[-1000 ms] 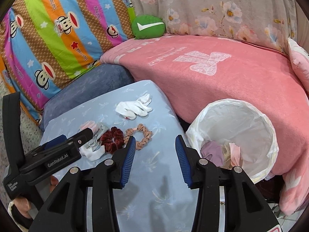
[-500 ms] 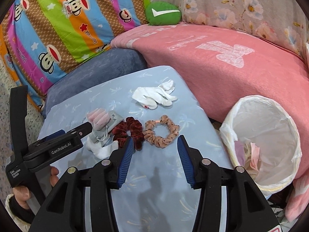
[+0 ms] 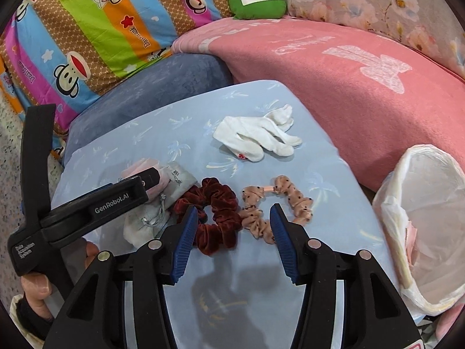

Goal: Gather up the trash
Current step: 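Grasp the pink sheer cloth with the left tool while the right grasps the dark red scrunchie, then carry the sheer cloth and red scrunchie with both tools over the bin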

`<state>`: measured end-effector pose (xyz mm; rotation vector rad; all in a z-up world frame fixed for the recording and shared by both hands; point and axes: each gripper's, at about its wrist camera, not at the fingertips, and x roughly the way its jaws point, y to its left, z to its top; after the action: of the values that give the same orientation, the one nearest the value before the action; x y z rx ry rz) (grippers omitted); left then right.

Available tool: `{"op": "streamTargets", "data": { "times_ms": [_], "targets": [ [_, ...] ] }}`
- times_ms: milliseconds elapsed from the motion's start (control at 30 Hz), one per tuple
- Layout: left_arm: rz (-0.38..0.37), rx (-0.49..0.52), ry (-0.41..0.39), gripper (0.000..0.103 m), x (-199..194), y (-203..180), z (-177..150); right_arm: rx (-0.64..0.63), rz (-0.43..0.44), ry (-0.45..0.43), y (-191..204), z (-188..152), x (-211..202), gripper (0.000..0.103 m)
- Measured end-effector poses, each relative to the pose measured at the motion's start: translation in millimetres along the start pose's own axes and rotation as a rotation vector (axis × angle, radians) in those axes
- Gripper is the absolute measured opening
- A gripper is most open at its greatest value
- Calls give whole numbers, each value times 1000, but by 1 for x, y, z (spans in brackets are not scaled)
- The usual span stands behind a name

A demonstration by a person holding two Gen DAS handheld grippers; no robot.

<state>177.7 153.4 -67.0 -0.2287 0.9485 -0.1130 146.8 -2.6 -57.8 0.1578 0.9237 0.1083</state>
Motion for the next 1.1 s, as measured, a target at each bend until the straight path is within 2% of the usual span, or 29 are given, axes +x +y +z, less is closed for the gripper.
{"op": "streamTargets", "data": {
  "times_ms": [100,167,233,267,333,433,633,1100],
  "targets": [
    [-10,-13,-4,60,0,3,-1,-2,8,19,4,2,14,51],
    [-25,-10,-6,43,-2,3,-1,4,16,33,6,3,23,49],
    [-49,-5,-2,32,-4,4,-1,2,23,51,8,2,32,37],
    [-50,-2,-4,27,-4,3,1,-2,22,59,9,1,36,35],
    [-38,8,-19,22,-7,2,1,-10,24,75,12,-1,44,27],
    [-43,3,-27,16,-11,2,2,-20,3,94,12,-5,54,23],
    [-34,2,-53,14,-24,2,1,-23,16,90,8,-7,46,11],
    [-74,18,-115,14,-69,-23,-5,-31,43,-65,7,-2,-43,9]
  ]
}}
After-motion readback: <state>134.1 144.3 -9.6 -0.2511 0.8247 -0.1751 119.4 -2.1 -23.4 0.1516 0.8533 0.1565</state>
